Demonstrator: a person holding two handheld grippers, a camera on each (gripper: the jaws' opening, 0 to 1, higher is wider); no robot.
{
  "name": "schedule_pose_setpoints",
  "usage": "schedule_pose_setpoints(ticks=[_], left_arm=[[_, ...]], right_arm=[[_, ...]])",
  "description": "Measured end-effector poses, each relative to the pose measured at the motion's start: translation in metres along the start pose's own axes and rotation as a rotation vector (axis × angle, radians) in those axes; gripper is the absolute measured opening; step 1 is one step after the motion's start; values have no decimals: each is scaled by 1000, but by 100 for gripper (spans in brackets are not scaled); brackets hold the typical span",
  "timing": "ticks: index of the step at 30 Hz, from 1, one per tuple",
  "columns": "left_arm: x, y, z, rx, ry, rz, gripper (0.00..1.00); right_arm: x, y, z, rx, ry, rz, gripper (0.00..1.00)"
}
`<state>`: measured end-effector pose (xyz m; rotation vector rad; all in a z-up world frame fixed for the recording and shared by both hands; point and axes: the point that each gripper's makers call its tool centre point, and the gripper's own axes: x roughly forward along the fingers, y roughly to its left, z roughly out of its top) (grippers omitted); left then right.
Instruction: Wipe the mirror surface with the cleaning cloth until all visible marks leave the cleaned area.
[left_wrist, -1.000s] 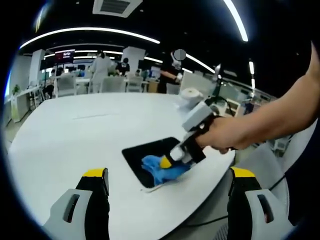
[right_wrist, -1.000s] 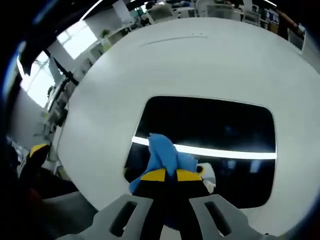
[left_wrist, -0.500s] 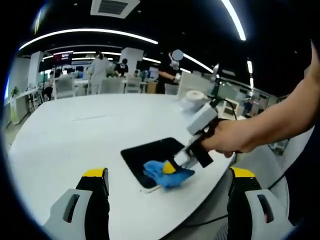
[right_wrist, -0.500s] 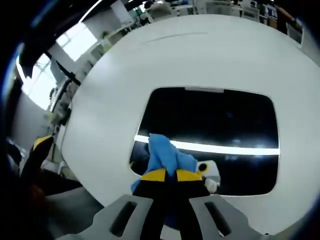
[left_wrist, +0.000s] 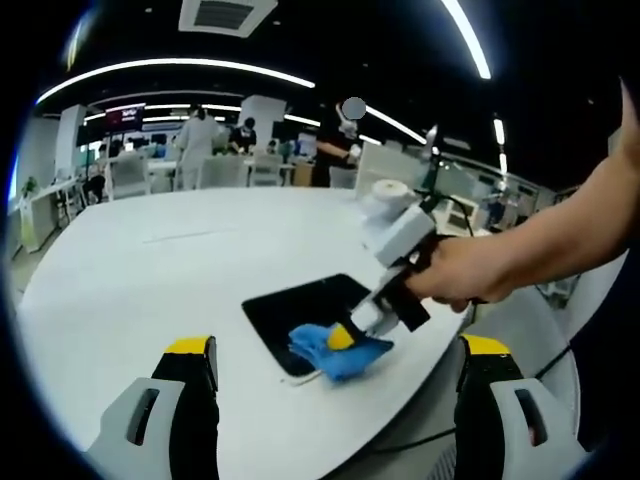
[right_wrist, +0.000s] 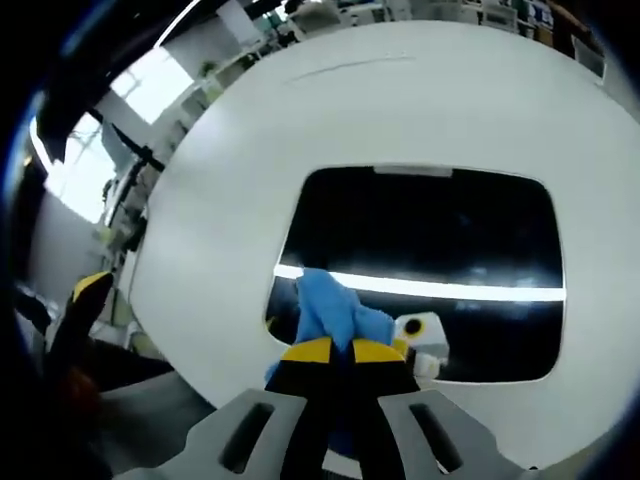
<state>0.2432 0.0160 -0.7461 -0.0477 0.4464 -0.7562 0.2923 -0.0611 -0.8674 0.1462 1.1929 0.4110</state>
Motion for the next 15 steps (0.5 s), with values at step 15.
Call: schedule_pose_setpoints(ticks=[15], left_arm=[[-1, 2, 1, -32, -7, -3, 99]], right_arm=[[-1, -3, -1, -11, -1, 7, 0]])
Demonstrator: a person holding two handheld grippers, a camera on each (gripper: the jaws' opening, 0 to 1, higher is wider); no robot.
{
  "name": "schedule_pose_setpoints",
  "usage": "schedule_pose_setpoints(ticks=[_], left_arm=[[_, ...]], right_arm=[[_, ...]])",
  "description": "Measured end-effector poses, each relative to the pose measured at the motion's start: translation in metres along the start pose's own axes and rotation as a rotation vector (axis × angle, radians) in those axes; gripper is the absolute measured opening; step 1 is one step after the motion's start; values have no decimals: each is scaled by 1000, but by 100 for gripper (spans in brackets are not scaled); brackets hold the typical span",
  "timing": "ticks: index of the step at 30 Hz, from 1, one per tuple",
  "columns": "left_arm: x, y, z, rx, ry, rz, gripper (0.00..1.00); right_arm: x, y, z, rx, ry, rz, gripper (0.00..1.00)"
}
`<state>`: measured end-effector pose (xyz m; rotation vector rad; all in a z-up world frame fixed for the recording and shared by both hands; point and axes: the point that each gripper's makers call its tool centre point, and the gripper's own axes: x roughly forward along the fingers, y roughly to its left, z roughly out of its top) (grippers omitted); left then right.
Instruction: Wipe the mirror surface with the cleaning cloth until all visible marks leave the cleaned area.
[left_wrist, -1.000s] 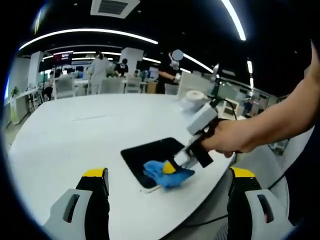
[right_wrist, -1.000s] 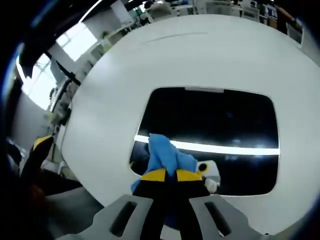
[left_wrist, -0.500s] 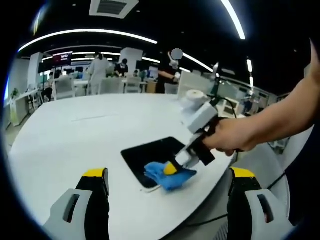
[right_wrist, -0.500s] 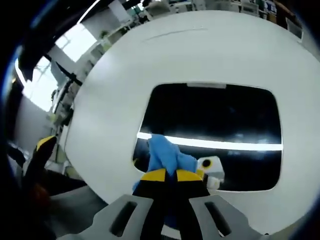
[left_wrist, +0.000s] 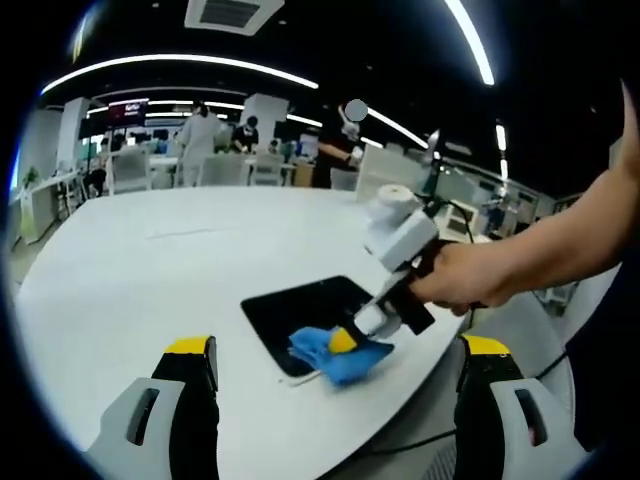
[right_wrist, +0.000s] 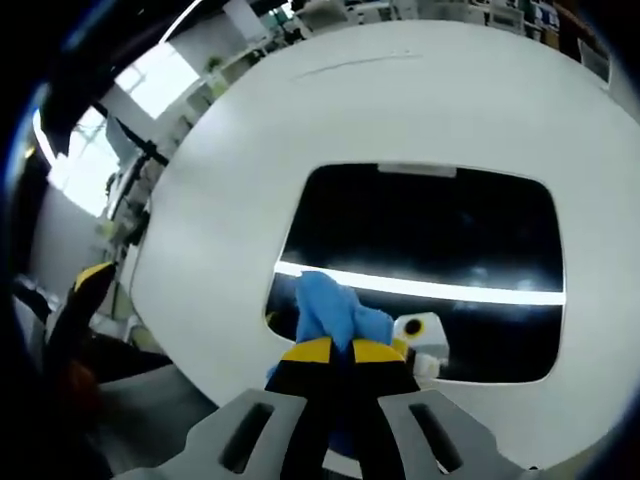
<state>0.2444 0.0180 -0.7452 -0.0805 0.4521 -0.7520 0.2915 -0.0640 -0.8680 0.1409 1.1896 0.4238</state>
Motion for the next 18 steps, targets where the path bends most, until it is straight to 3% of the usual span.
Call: schedule_pose_setpoints(ticks=[18], left_arm=[[0, 2, 2, -8, -12, 9, 99]], right_arm=[[-7, -20, -1, 10, 5, -2, 0]])
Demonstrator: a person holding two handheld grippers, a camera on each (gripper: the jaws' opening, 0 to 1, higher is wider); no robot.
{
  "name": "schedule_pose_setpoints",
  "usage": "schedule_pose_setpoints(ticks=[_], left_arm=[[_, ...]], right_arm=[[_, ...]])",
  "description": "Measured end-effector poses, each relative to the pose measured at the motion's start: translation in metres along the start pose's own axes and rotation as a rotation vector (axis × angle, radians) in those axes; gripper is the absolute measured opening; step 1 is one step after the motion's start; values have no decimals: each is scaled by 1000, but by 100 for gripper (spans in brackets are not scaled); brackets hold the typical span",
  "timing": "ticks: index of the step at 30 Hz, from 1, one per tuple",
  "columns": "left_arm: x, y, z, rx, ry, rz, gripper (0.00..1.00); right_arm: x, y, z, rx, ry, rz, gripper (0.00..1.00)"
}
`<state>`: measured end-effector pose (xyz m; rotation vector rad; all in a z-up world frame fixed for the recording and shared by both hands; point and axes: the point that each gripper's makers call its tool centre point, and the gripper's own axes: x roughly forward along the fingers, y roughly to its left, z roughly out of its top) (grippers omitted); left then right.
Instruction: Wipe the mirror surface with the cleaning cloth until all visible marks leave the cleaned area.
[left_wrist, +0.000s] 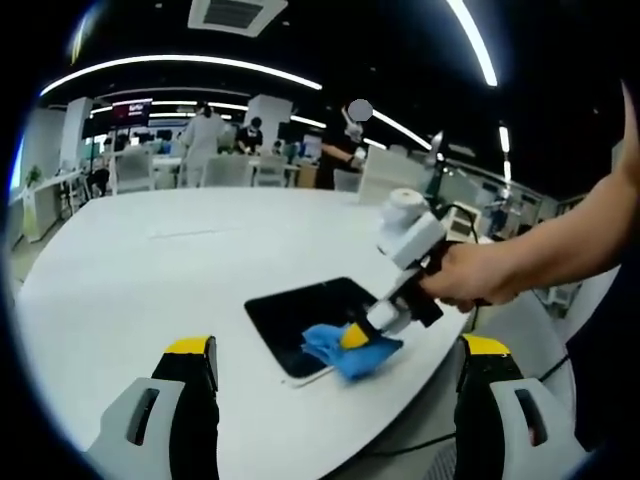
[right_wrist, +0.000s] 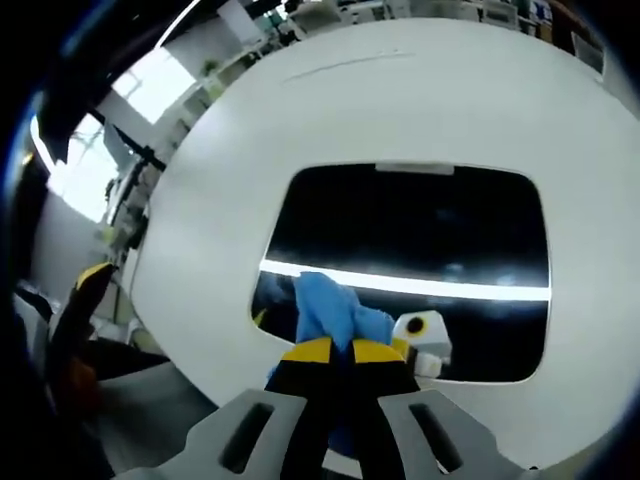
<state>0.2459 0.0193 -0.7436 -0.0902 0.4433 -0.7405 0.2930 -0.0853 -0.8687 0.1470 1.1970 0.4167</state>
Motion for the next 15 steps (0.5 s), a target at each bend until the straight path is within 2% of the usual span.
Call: schedule_pose_setpoints(ticks=[8, 15], left_arm=[[1, 0, -1, -1, 3, 0, 99], [1, -1, -2, 2, 11, 0, 99]], right_arm=[[-6, -16, 1, 8, 6, -16, 0], [-6, -17, 1, 10, 10, -15, 0]])
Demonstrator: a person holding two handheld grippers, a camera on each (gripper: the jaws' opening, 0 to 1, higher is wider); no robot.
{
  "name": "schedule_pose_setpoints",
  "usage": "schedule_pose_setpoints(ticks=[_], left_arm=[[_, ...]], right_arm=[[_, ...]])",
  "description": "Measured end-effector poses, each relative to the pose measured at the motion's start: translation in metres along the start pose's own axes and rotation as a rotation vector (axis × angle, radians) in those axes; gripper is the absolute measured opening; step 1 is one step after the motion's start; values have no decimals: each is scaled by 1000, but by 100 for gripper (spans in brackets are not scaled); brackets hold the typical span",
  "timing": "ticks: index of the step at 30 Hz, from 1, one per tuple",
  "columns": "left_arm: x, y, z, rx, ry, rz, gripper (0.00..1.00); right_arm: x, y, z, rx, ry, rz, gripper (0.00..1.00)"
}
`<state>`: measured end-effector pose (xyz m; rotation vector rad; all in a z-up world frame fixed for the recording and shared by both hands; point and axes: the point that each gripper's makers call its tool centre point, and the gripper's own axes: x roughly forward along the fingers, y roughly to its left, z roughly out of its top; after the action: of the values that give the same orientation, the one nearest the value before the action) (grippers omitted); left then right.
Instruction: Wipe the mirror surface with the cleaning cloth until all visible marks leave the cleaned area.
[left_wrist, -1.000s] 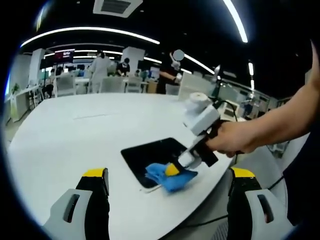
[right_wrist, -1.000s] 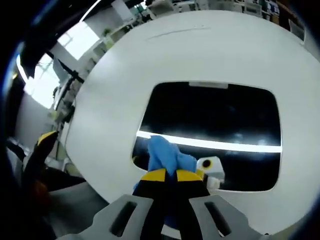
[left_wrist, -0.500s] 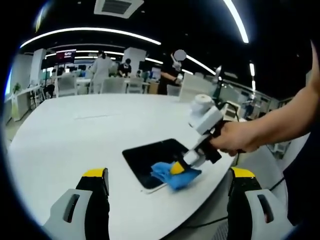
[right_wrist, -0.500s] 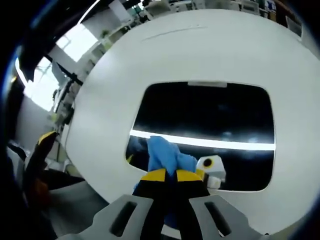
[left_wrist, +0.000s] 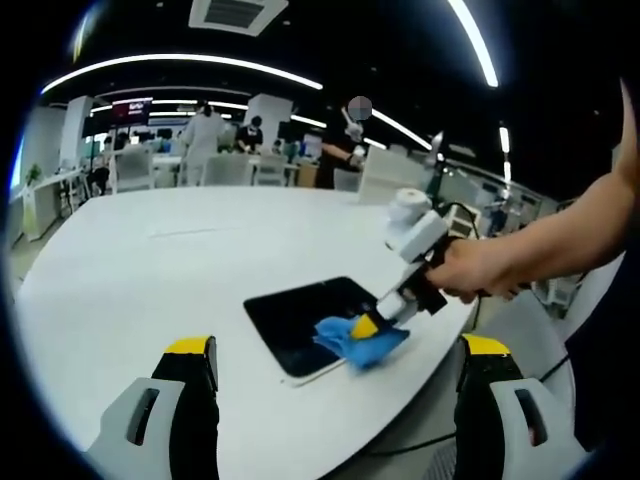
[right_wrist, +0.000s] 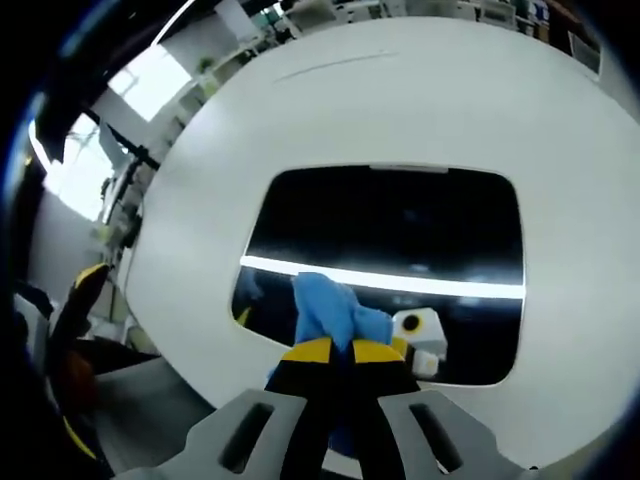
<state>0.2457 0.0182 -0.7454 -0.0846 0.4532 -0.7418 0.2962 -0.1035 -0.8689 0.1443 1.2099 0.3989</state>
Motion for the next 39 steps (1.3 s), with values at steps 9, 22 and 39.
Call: schedule_pose_setpoints(ticks=[9, 22, 39], left_arm=[[0, 1, 1, 0, -4, 3, 99], [-1, 2, 2, 12, -12, 11, 99], [-2, 1, 3, 0, -14, 0, 99]], right_arm=[[1, 0, 1, -5, 3, -4, 0], [4, -3, 11, -9, -3, -32, 0], [5, -4, 16, -2, -21, -36, 0]])
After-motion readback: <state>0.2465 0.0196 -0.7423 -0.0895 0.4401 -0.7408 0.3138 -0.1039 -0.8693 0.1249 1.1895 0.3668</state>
